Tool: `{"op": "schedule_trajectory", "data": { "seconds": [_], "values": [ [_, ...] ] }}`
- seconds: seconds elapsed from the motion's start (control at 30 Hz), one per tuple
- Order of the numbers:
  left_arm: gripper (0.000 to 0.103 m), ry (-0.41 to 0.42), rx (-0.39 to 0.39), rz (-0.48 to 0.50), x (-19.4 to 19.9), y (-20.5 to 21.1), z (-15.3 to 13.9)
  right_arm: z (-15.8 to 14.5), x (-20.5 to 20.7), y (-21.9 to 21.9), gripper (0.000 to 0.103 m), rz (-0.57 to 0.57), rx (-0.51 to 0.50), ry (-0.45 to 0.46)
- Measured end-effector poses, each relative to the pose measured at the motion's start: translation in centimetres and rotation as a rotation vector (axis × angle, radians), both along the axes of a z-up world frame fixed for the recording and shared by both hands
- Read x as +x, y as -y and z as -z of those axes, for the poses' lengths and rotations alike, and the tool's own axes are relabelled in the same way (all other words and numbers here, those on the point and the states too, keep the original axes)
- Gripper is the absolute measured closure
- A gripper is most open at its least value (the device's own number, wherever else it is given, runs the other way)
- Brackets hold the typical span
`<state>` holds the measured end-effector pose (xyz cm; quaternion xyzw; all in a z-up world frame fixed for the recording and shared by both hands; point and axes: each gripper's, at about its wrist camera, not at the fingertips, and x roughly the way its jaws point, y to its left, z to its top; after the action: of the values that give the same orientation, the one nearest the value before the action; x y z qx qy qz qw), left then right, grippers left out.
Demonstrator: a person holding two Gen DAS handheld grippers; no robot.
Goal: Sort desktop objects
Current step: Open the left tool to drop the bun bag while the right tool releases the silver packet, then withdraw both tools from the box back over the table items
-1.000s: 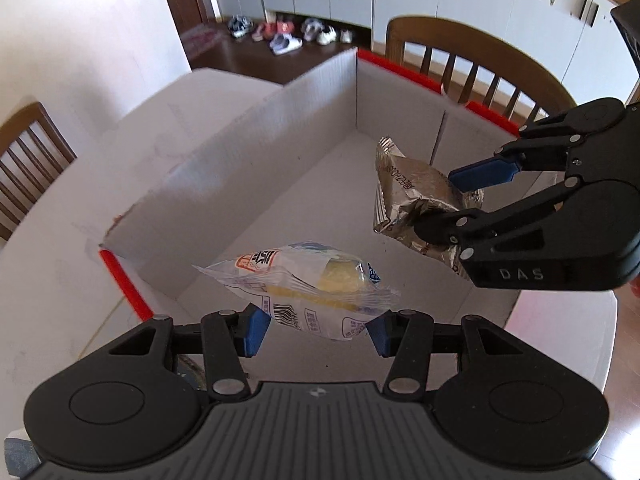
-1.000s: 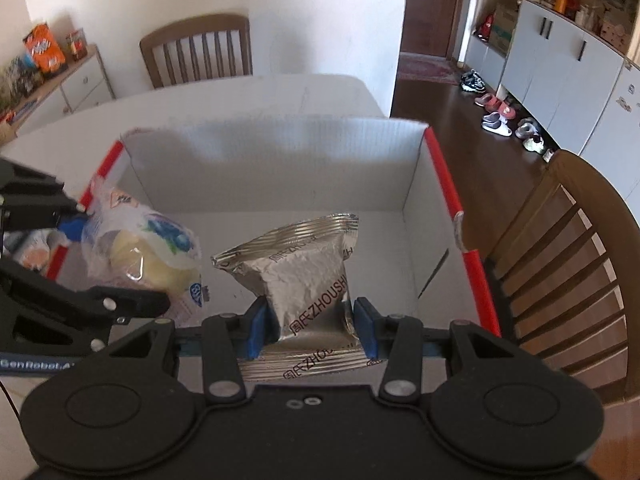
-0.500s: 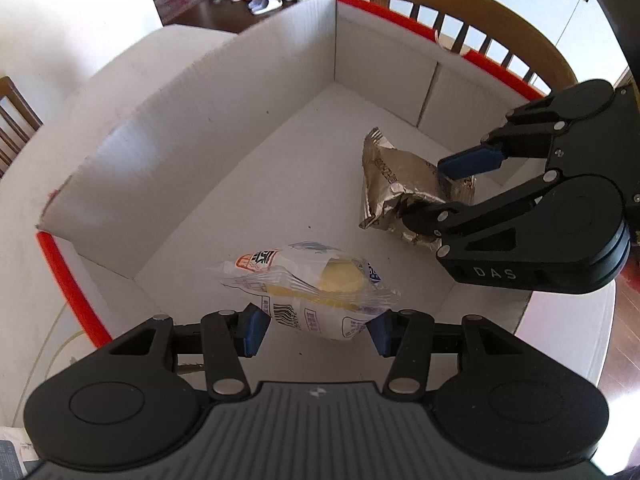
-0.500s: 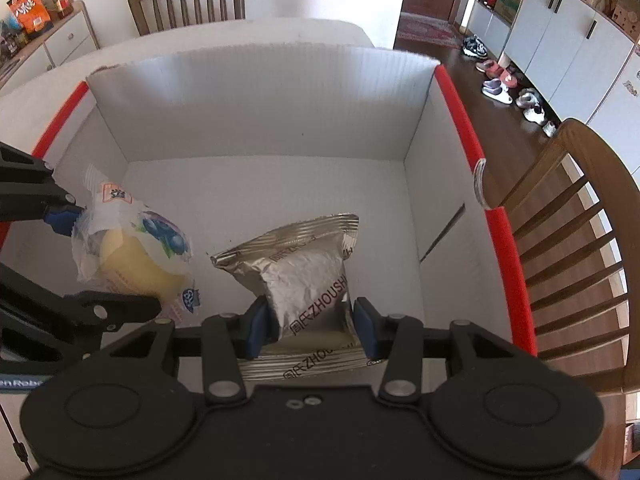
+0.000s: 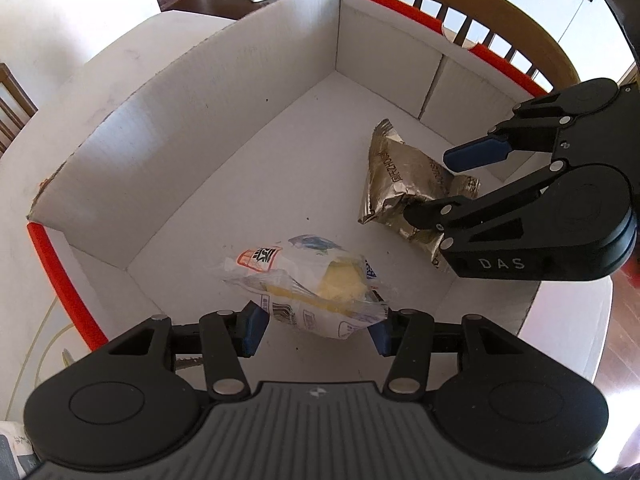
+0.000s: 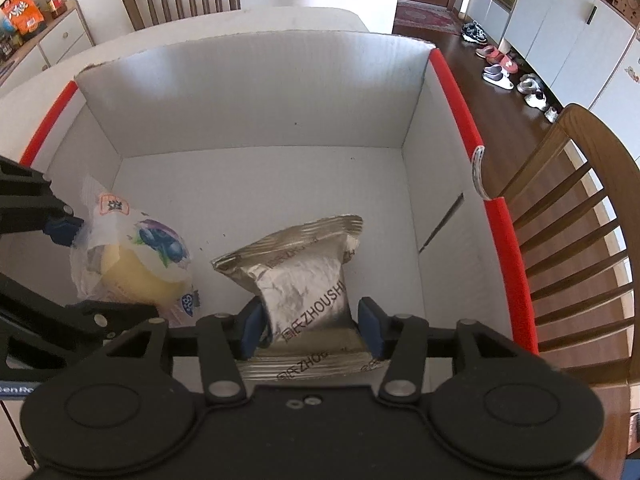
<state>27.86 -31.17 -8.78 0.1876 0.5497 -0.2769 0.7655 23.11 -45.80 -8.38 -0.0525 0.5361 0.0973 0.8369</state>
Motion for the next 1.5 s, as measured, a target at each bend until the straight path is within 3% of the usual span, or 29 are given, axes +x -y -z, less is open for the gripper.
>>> {"op": "schedule_trajectory", "data": {
  "seconds": [0.1,0.27,0.63,1.17,1.5],
  "values": [
    [0.049,0.017,-0.007,0.001,-0.2,-0.1,-0.6,-0.7,-0.2,0.3,0.038,0.006,0.015,0.024],
    [0.039,0.039,-0.047,-0.005,-0.6,-0.8,-2.0,-2.2,-0.4,1.0,0.038,0.014,0.040,0.045],
    [0.039,0.126,-0.153,-0.059,-2.6,-3.2,-5.6,-5.9,-2.2,1.2,0.038,0.003,0.101,0.101],
    [0.039,0.298,-0.261,-0.151,-10.0,-8.7,-10.0,-11.7,-7.4,-2.0,0.038,-0.058,0.179,0.229],
    [0.039,0.320,-0.321,-0.206,-14.2,-13.8,-11.0,-13.2,-10.1,-6.0,0.038,-0.074,0.194,0.267]
  ]
}}
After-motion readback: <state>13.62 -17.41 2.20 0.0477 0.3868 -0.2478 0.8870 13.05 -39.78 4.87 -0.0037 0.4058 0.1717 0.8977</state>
